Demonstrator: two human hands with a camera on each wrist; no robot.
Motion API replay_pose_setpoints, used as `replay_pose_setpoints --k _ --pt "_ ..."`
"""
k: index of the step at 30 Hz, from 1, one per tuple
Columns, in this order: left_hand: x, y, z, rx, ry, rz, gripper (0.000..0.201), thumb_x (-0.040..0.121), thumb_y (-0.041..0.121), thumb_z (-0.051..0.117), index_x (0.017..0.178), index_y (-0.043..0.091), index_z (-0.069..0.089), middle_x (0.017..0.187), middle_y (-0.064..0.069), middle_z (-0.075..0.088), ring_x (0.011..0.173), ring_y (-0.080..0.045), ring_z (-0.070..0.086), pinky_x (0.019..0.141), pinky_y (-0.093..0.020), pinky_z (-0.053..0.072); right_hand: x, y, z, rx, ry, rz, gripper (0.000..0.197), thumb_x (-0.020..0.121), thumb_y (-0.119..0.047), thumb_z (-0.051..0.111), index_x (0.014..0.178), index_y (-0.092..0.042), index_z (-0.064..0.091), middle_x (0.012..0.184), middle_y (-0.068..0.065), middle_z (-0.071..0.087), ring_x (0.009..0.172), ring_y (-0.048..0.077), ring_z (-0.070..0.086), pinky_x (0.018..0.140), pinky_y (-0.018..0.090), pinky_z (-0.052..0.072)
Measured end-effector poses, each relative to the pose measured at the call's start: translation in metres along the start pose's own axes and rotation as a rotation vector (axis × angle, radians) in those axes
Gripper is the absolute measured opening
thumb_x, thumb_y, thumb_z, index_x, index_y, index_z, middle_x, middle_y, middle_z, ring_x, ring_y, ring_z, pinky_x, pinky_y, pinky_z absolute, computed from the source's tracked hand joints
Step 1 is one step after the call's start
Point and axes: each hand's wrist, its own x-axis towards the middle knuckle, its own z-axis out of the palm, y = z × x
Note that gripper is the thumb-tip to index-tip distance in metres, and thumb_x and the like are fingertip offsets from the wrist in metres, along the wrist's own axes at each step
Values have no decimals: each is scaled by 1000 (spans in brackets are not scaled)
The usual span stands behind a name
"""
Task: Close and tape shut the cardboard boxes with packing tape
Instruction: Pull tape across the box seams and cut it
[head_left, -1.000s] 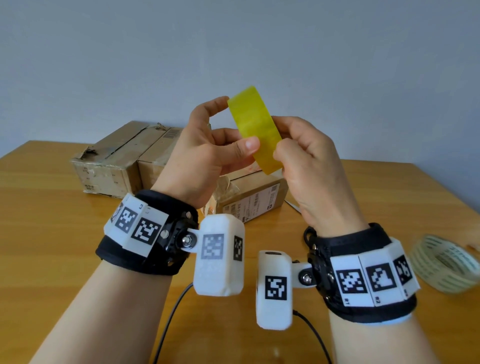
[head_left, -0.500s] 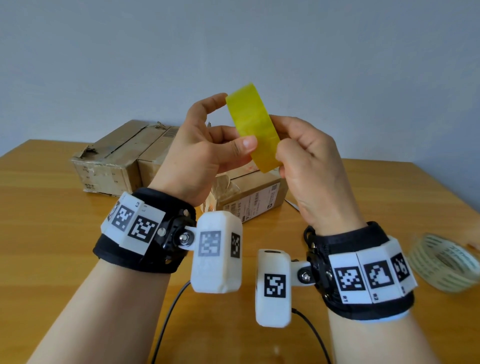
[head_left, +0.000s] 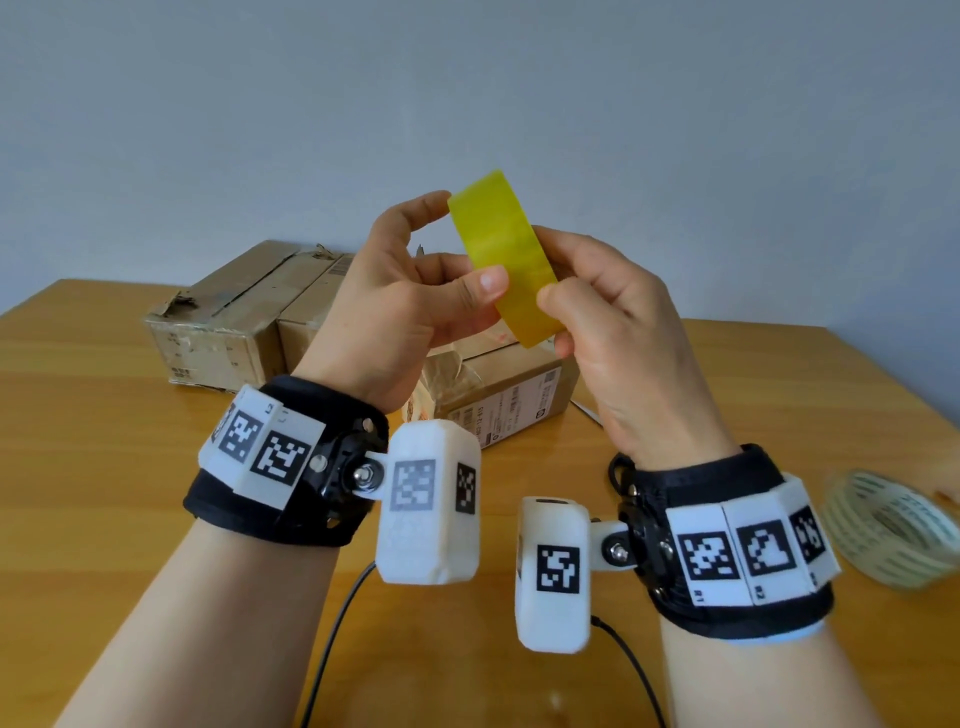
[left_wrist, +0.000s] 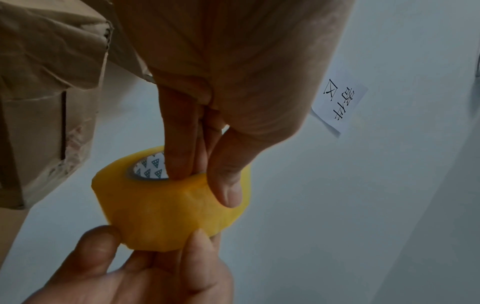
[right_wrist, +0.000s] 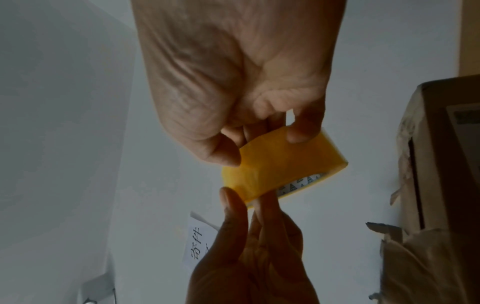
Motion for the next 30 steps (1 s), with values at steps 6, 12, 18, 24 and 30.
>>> replay_pose_setpoints --k 6,12,18,24,30 --pt "1 1 -4 -56 51 -6 62 83 12 69 138 9 42 92 -15 72 92 -29 73 80 -38 60 0 0 -14 -107 -56 14 39 91 -24 64 129 -33 67 112 -16 74 100 2 68 76 23 49" --pt "4 -2 -7 659 140 246 35 84 35 76 117 31 63 112 -4 61 93 -15 67 80 -35 59 0 3 -16 -272 -22 36 40 97 -22 67 136 -33 63 118 -16 70 107 -2 64 89 28 55" --pt "2 -1 -4 905 184 513 12 81 26 78 92 29 75 93 11 59 81 -1 59 75 -29 55 -1 0 -17 -391 -31 43 44 97 -26 68 140 -33 61 126 -17 67 113 0 61 101 31 52" --pt "1 -3 -1 1006 209 633 7 82 28 73 85 23 76 89 8 62 77 -9 61 66 -41 54 -2 -3 -16 -450 -65 56 48 96 -30 69 143 -37 58 131 -16 65 115 3 62 101 34 53" --pt "4 -7 -1 1120 165 610 12 87 26 59 90 19 67 95 4 58 79 -15 58 68 -43 52 -3 -5 -19 -526 -102 55 51 97 -31 67 146 -37 54 137 -12 62 117 7 61 103 34 52"
